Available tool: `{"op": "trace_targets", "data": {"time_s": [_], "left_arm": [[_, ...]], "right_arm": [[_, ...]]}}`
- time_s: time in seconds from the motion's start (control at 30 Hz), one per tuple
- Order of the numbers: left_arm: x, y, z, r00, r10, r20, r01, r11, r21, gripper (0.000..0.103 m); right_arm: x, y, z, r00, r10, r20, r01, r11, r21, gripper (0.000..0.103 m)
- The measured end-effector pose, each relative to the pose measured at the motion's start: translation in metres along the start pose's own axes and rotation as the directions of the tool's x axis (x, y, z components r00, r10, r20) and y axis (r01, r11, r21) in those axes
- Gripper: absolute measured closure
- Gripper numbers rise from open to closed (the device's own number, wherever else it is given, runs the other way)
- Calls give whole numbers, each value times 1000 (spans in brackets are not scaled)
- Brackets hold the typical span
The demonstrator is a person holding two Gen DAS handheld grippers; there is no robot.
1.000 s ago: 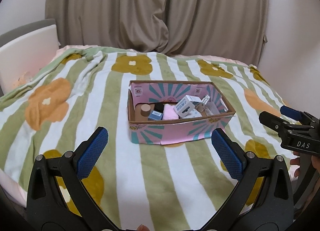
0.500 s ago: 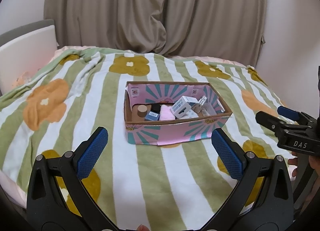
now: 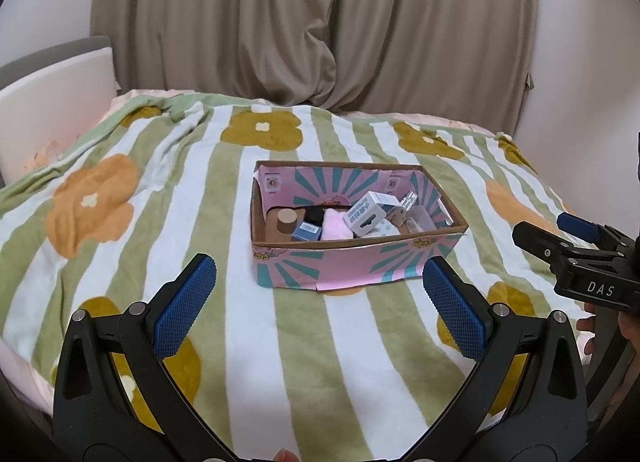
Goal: Organize objects
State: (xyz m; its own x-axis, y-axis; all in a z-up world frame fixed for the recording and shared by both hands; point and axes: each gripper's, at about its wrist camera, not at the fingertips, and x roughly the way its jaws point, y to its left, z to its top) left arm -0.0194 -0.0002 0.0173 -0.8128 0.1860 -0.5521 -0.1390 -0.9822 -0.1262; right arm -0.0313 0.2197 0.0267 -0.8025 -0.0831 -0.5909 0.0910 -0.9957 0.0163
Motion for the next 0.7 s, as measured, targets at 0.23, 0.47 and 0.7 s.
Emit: {"op": "trace_targets", "data": {"time_s": [0.23,0.47,0.7], "left_arm": [[2,7,-1,1000,4,5,-4,1000,-13,0],[2,11,-1,1000,15,4,-15,1000,-15,0],[4,14,-1,1000,5,3,-5,1000,-27,0]], "right_arm": [[3,1,0,1000,-2,-3,2,1000,-4,0],[3,1,-1,1000,-3,-5,3,1000,-3,0],[7,-1,-1,1000,-4,-12,4,1000,-2,0]]}}
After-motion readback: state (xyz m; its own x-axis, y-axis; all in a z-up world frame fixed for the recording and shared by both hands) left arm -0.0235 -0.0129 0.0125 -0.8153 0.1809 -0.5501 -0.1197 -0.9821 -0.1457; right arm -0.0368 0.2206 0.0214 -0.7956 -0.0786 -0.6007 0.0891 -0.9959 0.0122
